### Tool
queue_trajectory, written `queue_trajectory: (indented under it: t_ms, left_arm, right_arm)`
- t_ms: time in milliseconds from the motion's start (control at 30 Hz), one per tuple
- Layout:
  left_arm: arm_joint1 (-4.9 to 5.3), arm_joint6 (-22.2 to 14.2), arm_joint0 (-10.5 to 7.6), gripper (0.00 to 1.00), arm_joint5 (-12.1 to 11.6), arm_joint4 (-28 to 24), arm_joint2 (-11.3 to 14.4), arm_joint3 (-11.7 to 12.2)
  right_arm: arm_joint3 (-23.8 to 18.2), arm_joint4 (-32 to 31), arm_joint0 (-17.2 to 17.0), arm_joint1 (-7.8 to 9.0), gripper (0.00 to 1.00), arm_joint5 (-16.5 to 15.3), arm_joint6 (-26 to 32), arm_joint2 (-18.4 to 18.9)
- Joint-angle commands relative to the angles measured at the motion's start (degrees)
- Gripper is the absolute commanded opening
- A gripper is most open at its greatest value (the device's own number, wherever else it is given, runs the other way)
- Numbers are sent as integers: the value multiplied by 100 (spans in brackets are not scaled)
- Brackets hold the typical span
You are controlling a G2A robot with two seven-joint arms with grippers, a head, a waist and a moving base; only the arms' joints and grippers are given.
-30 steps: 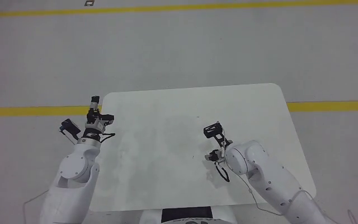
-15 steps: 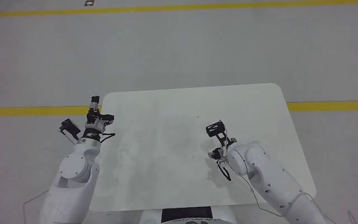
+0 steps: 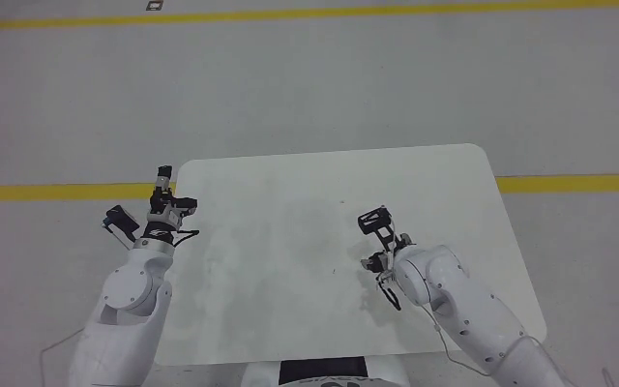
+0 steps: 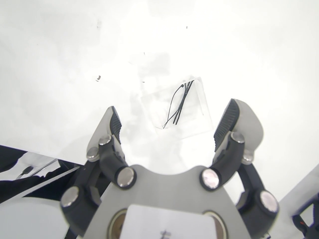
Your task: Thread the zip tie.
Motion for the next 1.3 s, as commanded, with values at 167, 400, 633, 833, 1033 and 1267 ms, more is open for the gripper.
queue_trajectory:
  t_ms: [167,400,633,833,1033,1267]
  left_arm:
    - [0,0,0,100,0,0,0,0]
    - [0,0,0,100,0,0,0,0]
    - [0,0,0,100,0,0,0,0]
    - [0,0,0,100,0,0,0,0]
    - [0,0,0,100,0,0,0,0]
    - [0,0,0,100,0,0,0,0]
  right_arm:
    - [-40,-64,-118,-5,46,-36,-27,168]
    - [-54,-108,-169,-25,32,-150,49,226]
    - [18,-190,-157,-70,26,-199,183,144]
    - [130,-270,-127,-111,26,-245,302,71]
    - [368,-251,-74,-162,20,-229,283,23]
    - [669,-251,-11,-234,13,-163,213,-81]
